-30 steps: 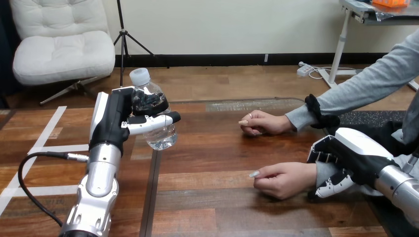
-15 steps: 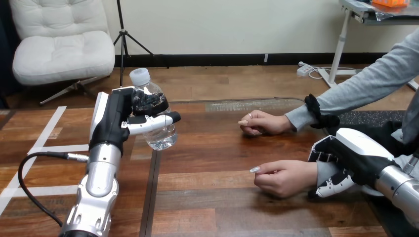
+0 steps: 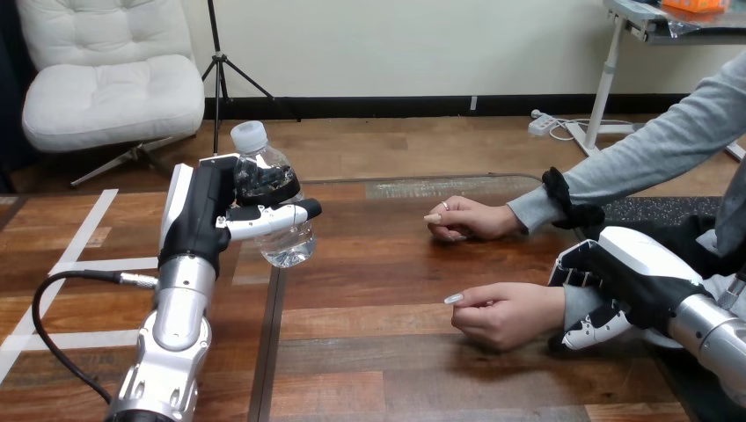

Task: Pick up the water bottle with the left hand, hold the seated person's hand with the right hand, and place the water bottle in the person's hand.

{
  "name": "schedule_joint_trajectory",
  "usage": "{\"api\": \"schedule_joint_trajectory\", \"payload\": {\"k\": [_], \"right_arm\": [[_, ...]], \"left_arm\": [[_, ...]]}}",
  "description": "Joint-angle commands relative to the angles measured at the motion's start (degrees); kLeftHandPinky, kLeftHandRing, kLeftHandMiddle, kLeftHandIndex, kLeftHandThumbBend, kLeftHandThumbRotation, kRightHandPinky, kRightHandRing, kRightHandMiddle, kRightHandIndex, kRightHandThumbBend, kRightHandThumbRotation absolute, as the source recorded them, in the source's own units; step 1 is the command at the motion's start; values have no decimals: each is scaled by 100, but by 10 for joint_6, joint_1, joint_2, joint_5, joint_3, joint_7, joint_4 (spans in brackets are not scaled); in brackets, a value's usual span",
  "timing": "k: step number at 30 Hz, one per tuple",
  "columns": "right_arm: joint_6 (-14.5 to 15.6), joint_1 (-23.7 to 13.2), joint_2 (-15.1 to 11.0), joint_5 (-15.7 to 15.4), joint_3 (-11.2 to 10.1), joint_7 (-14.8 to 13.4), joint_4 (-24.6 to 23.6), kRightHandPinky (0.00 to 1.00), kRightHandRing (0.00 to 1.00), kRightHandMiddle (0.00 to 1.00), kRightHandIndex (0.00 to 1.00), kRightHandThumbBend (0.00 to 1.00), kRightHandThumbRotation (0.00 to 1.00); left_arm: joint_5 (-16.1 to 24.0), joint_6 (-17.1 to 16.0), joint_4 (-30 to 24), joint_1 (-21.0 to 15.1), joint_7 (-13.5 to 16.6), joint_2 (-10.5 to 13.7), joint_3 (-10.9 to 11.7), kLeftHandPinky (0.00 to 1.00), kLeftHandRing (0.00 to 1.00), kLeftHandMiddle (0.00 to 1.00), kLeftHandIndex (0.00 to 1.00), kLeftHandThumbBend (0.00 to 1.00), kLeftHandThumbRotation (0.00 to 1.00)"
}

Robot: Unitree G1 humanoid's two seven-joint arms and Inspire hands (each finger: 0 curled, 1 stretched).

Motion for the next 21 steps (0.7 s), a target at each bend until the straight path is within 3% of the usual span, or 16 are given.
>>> {"api": "schedule_joint_trajectory", "payload": {"k": [1,21], "right_arm": [[-5,-37,-3,7,-6,-14,2,38,40,45,47,78,0],[-4,-33,-1,15,-12,-15,-8,38,41,46,47,77,0]], "left_arm": [[0,-11,-33,-30,5,12,8,26,33,37,38,76,0],[-1,-16,-34,-30,4,14,8,26,33,37,38,76,0]]}}
